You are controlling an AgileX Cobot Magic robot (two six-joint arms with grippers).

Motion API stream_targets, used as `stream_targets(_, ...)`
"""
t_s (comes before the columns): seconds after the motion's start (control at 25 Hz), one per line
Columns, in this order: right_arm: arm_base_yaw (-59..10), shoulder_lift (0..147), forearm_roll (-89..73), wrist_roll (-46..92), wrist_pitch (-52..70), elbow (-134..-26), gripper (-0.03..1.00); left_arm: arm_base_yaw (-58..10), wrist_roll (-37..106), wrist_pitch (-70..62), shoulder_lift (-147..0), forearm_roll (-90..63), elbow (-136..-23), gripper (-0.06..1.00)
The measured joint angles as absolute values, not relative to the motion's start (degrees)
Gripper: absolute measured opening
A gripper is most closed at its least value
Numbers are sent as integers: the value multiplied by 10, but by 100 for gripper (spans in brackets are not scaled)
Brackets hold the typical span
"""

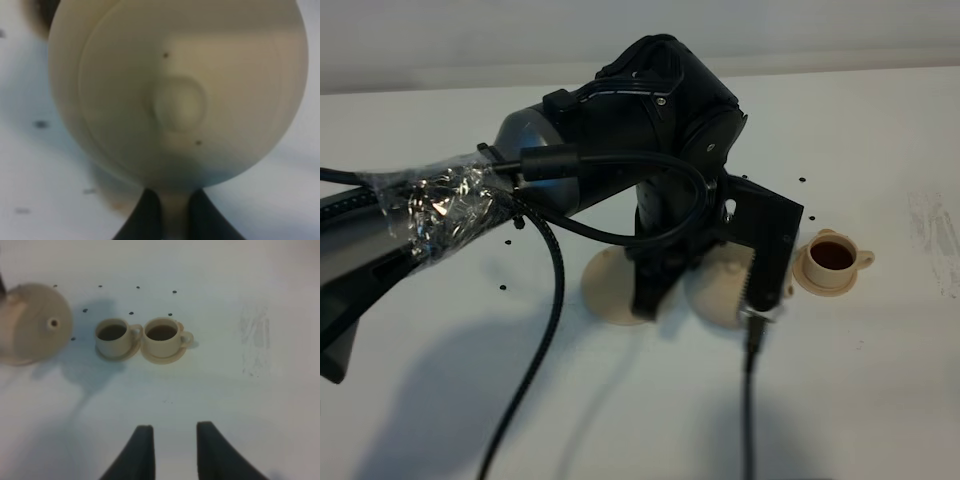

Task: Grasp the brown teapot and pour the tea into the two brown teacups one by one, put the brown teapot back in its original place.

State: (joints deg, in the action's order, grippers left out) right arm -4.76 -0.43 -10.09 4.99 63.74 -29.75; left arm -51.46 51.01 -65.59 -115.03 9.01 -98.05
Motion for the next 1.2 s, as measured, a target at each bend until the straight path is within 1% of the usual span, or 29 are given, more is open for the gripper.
stream_targets(0.24,-48,-4,-101,50,637,-297,20,-515,266,-674,-1181,25,-981,8)
stream_targets(0.44,-48,-4,-101,50,637,-297,20,-515,162,-680,-1221,-16,-981,8)
stream_targets(0.88,-48,-4,-101,50,637,-297,20,-525,122,-646,-1267,-19,-981,8)
stream_targets(1.08,-48,-4,-101,50,637,-297,20,-525,115,-680,-1238,0,-981,8)
stream_targets(1.2,-48,-4,-101,50,637,-297,20,-525,98,-683,-1209,42,-981,8)
